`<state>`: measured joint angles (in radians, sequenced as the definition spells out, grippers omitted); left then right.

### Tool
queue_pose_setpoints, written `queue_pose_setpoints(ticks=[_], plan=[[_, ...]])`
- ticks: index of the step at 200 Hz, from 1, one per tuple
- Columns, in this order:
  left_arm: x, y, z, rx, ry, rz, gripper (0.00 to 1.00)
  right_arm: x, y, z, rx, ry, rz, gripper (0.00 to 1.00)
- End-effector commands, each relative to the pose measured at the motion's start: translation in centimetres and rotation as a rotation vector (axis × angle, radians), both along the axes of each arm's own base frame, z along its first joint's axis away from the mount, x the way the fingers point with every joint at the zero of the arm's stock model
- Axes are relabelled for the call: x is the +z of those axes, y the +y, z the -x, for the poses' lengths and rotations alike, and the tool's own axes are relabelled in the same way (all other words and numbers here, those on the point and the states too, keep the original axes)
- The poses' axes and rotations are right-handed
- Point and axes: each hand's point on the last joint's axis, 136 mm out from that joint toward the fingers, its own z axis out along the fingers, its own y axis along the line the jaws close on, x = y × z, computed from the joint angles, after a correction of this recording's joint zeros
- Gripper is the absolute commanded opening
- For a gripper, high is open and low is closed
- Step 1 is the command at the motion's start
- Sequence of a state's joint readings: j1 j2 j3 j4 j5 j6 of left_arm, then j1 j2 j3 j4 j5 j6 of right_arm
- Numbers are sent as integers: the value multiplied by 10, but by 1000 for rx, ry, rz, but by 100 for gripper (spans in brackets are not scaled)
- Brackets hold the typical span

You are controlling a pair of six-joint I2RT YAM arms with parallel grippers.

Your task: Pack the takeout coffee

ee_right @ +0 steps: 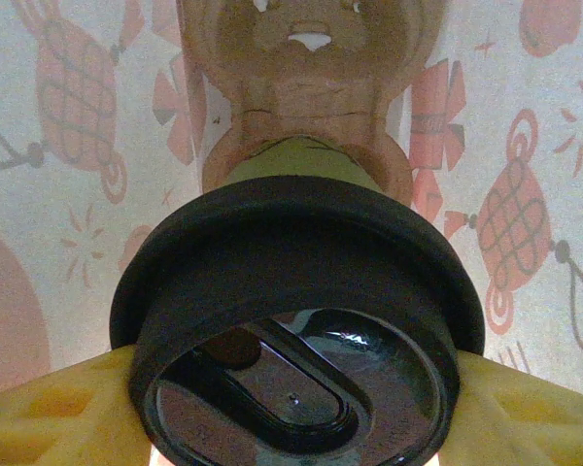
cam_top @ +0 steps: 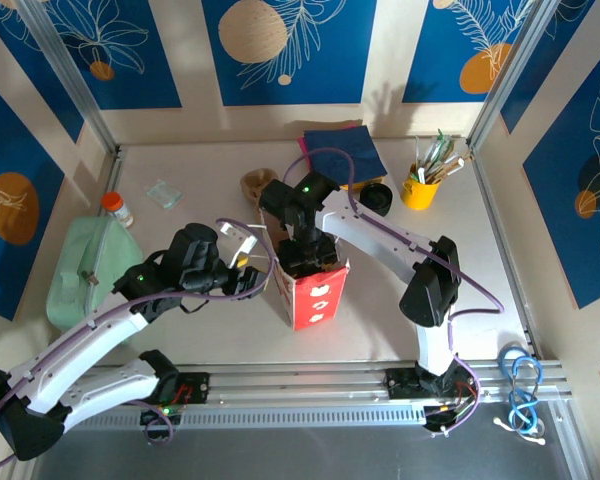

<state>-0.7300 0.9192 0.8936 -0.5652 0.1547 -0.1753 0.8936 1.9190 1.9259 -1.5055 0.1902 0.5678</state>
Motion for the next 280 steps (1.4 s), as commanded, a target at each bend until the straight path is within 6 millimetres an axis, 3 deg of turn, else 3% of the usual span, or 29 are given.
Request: queue_pose_setpoints(ticks=[1,280], plan=[[-5,2,4,-1,11,-19,69,-5,-1,4,3,38,0,51],[-5,2,3,1,11,-22,69,-6,-2,3,0,46,-15,51]])
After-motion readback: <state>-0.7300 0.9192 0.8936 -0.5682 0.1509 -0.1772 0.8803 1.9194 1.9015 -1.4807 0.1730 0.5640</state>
